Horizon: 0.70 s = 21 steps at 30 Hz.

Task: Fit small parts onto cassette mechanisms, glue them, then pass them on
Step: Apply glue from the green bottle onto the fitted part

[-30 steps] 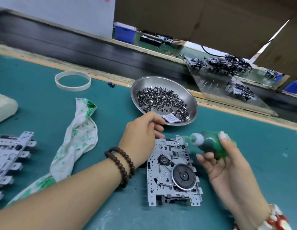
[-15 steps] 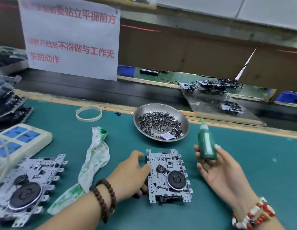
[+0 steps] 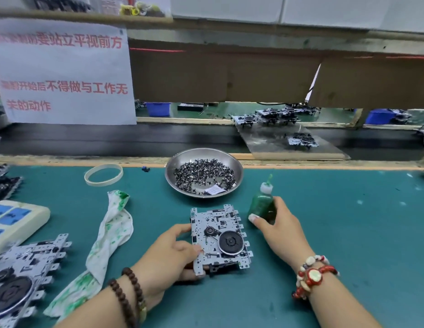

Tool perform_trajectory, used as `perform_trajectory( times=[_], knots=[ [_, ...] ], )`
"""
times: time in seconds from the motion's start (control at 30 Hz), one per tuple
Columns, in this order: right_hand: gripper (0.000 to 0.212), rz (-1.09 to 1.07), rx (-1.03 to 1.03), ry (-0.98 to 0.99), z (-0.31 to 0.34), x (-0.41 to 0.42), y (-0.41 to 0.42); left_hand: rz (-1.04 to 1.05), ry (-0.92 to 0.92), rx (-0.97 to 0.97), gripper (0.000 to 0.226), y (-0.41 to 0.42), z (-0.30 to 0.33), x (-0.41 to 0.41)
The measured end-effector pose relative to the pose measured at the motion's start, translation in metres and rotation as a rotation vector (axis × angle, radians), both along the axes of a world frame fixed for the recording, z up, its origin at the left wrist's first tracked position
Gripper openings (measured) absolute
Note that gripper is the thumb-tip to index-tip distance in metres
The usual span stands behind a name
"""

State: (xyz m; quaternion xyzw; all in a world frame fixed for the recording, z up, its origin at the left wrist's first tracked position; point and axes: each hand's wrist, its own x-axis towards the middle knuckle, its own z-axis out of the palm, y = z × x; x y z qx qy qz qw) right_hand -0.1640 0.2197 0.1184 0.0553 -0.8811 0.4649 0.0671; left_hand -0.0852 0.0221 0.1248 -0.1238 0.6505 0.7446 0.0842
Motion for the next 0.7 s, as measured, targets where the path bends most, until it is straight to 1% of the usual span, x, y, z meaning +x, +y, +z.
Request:
perform_trajectory(
  times=[0.13, 0.3, 0.47, 0.57, 0.6, 0.7],
  knots=[
    [0.025, -0.030, 0.091, -0.002, -0.001, -0.002, 0.003, -0.009, 0.009, 0.009, 0.027, 0.009, -0.002, -0.007],
    [0.024, -0.167, 0.034, -0.029, 0.002, -0.008, 0.015, -0.043, 0.012, 0.004, 0.029, 0.024, -0.004, -0.018],
    [0.031, -0.257, 0.084, -0.087, 0.001, -0.013, 0.022, -0.055, 0.022, -0.048, 0.029, 0.050, 0.000, -0.036],
    [0.035, -0.299, 0.127, -0.085, 0.001, -0.015, 0.025, -0.050, 0.025, -0.070, 0.031, 0.062, 0.002, -0.050],
    [0.035, -0.317, 0.129, -0.086, 0.001, -0.015, 0.027, -0.046, 0.024, -0.066, 0.032, 0.065, 0.001, -0.055],
    [0.035, -0.339, 0.052, -0.105, 0.001, -0.019, 0.032, -0.036, 0.016, -0.064, 0.034, 0.071, -0.001, -0.065]
  ],
)
